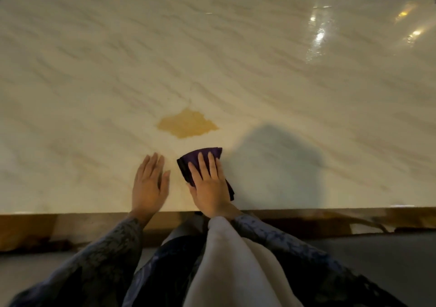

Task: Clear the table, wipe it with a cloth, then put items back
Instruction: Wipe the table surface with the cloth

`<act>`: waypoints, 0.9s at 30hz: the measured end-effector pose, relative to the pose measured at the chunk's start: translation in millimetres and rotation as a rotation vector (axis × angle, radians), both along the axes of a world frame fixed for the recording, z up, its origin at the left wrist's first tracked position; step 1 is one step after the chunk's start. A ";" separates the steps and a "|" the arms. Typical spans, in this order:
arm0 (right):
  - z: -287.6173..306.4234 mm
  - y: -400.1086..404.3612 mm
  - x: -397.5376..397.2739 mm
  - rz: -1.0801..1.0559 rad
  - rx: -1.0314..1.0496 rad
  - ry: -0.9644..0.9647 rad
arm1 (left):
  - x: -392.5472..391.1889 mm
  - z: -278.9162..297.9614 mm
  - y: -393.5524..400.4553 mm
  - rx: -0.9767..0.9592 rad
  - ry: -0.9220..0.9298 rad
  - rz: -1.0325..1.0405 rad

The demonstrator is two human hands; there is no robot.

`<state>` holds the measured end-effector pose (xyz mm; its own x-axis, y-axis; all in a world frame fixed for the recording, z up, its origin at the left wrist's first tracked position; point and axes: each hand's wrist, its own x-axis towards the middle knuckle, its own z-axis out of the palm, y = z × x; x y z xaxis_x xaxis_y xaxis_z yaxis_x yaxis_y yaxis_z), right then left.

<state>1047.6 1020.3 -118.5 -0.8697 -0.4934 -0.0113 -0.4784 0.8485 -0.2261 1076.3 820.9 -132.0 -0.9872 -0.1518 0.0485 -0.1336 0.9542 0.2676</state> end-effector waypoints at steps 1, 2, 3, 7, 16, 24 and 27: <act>-1.1 2.9 -2.4 0.035 -0.001 0.002 | 3.5 -0.3 -1.5 0.016 0.006 0.011; -1.9 8.1 -6.0 0.067 -0.012 0.000 | 5.1 -0.3 -0.6 0.033 0.012 0.025; -2.3 15.2 -9.8 0.096 -0.021 -0.005 | 6.1 0.3 1.4 0.046 0.014 0.039; -0.2 60.4 -32.7 0.108 0.000 -0.004 | 7.2 2.6 5.6 0.100 -0.003 0.089; 0.8 138.6 -120.1 -0.508 -0.027 -0.003 | -1.1 12.2 -2.2 0.070 0.015 0.112; -0.4 88.6 -139.0 -0.952 -0.267 -0.016 | -59.9 15.0 -75.9 0.109 0.038 0.081; 0.4 62.8 -142.2 -1.067 -0.438 0.024 | -81.6 10.9 -111.6 0.078 0.019 -0.020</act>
